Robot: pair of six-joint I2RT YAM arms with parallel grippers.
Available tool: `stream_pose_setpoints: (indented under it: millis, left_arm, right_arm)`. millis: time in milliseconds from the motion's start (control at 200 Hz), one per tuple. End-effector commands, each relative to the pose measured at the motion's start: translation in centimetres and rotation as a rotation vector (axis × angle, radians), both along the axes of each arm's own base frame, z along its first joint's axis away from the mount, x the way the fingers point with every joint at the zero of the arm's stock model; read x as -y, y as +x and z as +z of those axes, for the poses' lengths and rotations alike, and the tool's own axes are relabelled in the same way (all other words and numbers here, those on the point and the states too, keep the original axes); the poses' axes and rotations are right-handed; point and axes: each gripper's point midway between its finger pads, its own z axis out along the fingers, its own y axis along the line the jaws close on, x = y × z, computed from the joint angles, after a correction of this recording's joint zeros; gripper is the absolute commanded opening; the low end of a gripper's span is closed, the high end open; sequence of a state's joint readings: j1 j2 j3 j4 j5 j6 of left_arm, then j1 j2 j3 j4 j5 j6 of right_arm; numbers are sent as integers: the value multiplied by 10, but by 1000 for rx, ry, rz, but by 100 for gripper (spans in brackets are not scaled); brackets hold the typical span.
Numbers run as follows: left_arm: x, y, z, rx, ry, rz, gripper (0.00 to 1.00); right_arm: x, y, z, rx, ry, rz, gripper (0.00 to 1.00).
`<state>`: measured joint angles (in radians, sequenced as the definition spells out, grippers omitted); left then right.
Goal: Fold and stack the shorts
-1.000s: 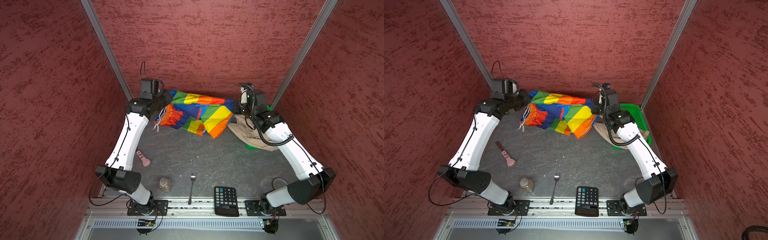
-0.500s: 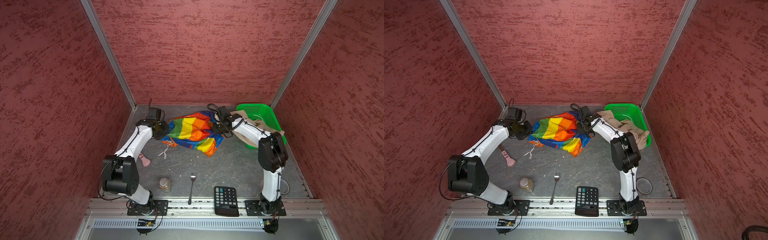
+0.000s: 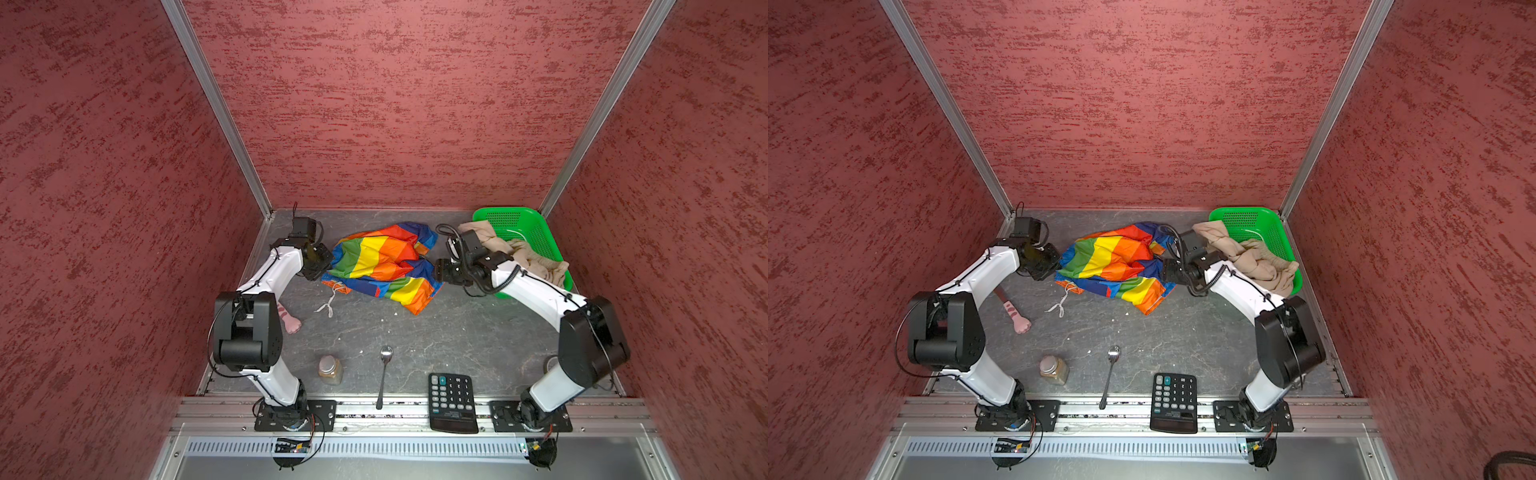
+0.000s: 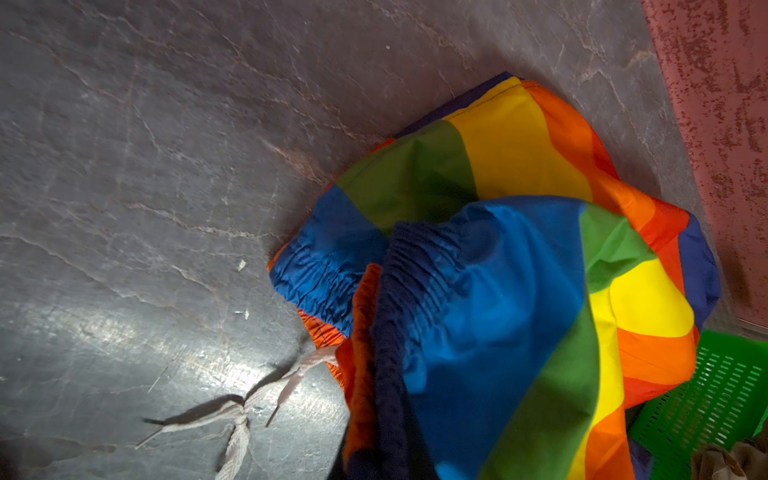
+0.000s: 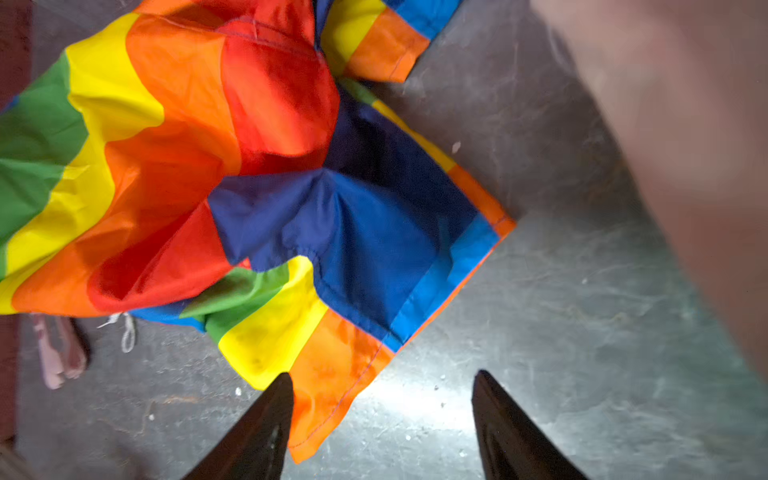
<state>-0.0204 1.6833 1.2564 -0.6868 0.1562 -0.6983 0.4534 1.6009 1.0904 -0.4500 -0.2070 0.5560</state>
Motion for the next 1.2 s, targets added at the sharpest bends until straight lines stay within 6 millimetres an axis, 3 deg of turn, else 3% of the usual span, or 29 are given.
stream_pose_setpoints:
  millis: [0, 235, 361, 516, 791, 1017, 1087, 1192]
  left_arm:
    - [-4, 5, 5, 22, 14, -8, 0]
    - [-6, 1, -3, -2, 21, -7, 0]
    - [-7, -1, -3, -4, 25, -10, 0]
    - [-6, -1, -5, -9, 25, -16, 0]
    - [-6, 0, -9, -19, 25, -21, 0]
    - [-6, -1, -10, -28, 29, -19, 0]
    - [-6, -1, -11, -31, 29, -19, 0]
    - [-6, 0, -12, -37, 24, -18, 0]
  right_arm:
    - [-23, -12, -14, -67, 249, -52, 68]
    - [-42, -2, -15, -48, 472, -101, 69]
    - [-51, 5, -18, -47, 563, -113, 63]
    - [-49, 14, -24, -38, 571, -144, 54]
    - [-23, 28, -15, 22, 558, -209, 54]
    - [-34, 45, -6, 38, 654, -195, 54]
    - [-38, 48, -6, 33, 660, -180, 44]
    - [-38, 48, -9, 24, 657, -181, 16]
